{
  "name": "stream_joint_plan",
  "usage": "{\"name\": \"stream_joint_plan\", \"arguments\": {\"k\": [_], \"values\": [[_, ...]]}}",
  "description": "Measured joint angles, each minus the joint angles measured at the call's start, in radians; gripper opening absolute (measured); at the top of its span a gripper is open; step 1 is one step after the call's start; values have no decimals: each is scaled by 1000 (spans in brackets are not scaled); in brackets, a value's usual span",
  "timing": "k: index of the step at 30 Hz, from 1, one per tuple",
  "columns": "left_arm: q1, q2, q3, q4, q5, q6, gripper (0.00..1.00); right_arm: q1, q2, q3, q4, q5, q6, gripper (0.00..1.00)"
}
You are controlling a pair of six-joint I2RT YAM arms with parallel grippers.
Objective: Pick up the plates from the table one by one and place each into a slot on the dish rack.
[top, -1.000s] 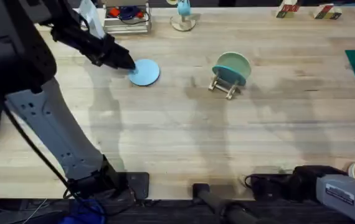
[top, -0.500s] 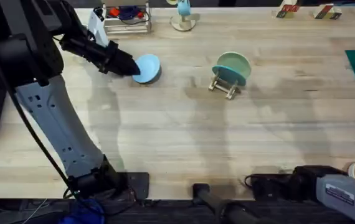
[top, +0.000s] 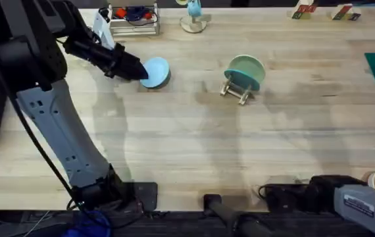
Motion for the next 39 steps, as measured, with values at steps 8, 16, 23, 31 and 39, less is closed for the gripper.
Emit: {"name": "stream_joint_plan", "arguments": {"k": [8,16,23,31,39], "values": [[0,0,0,1,0,0,41,34,3,0,32,-106,16,994],[0,0,0,1,0,0,41,251,90,29,75,-78,63,994],[0,0,0,1,0,0,41,354,203,87,75,-75,105,994],[0,0,0,1,0,0,41,418,347,214,-44,-75,154,994],[0,0,0,1,0,0,41,468,497,325,-80,-88,172,994]]}}
